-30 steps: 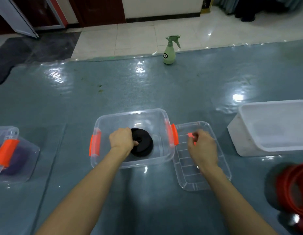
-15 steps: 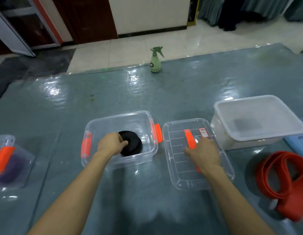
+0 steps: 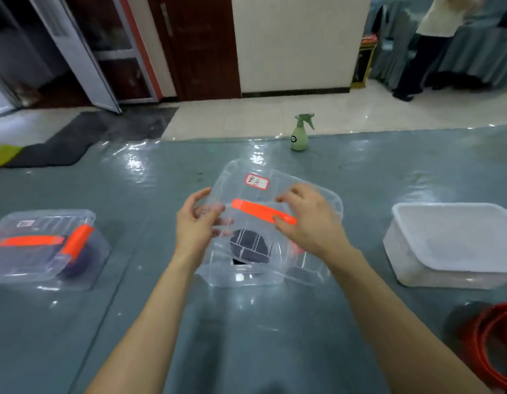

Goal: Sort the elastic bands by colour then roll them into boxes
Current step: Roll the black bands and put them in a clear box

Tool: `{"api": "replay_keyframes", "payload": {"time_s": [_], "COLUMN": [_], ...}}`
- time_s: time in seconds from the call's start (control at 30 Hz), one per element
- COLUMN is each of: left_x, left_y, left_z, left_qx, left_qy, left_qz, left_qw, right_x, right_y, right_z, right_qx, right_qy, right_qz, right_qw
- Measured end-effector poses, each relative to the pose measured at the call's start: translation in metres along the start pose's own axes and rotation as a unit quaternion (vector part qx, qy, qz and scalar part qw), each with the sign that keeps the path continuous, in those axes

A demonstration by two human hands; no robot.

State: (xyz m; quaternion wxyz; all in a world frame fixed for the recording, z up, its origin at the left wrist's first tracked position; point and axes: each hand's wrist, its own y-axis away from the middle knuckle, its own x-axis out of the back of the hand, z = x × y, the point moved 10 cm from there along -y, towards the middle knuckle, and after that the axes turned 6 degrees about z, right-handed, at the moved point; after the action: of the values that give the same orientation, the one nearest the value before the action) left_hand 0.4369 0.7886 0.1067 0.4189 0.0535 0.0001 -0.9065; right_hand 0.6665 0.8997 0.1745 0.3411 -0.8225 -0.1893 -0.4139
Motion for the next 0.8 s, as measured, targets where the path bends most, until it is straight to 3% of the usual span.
{"api": "replay_keyframes", "payload": {"time_s": [0.07, 0.1, 0.2, 0.33, 0.57, 0.67, 0.8], "left_x": [0.030, 0.043, 0.068, 0.084, 0.094, 0.101, 0.100], "left_y": [0.000, 0.001, 0.000, -0.011, -0.015, -0.013, -0.017], "left_z": [-0.015, -0.024, -0.045, -0.048, -0.090, -0.110, -0.118], "left_qx": [0.002, 0.005, -0.016, -0.067, -0.020, 0.012, 0.030], "left_qy": [0.036, 0.046, 0.028, -0.139, -0.284, -0.260, -0.205], "left_qz": [0.071, 0.101, 0.163, 0.208, 0.195, 0.204, 0.210], "left_qw": [0.997, 0.994, 0.986, 0.966, 0.939, 0.944, 0.956], "right_x": [-0.007, -0.022, -0.090, -0.114, -0.131, -0.139, -0.139], "right_y": [0.012, 0.025, 0.056, 0.048, 0.043, 0.050, 0.053], "right_z": [0.027, 0.046, 0.073, 0.075, 0.076, 0.077, 0.087], "right_qx": [-0.130, -0.217, -0.348, -0.345, -0.309, -0.285, -0.334], "right_qy": [-0.034, -0.048, -0.129, -0.129, -0.090, -0.085, -0.146], "right_qz": [0.108, 0.106, -0.012, -0.022, -0.036, -0.051, -0.034], "right_qw": [0.985, 0.969, 0.929, 0.930, 0.946, 0.953, 0.931]}}
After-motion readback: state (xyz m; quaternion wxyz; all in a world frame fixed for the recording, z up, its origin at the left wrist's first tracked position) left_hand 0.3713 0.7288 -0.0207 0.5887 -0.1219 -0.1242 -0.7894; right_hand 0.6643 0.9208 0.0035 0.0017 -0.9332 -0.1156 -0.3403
